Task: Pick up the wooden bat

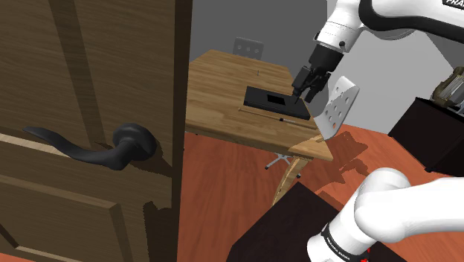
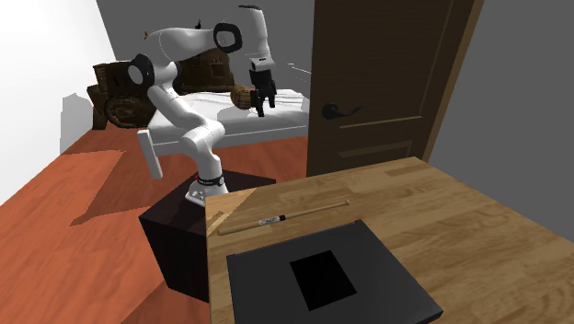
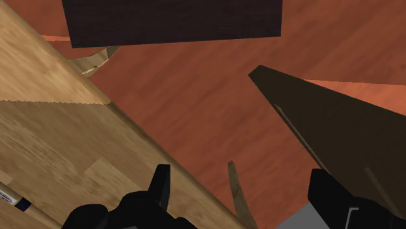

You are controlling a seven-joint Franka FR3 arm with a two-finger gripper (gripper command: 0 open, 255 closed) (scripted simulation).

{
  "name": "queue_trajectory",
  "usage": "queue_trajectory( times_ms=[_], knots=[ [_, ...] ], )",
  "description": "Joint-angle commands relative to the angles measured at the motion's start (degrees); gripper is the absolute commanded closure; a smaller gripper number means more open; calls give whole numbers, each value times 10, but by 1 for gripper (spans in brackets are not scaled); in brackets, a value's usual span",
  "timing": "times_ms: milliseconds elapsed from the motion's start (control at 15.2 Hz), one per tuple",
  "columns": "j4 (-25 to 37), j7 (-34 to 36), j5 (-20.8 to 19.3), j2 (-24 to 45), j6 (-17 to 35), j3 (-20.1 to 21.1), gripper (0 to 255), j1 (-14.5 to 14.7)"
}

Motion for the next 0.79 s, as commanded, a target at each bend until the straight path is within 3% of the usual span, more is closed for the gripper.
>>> queue_trajectory(
  times_ms=[0, 726],
  knots=[
    [0, 0, 0, 0, 0, 0, 0, 0],
    [-25, -258, -92, 95, 90, -142, 0, 13]
  ],
)
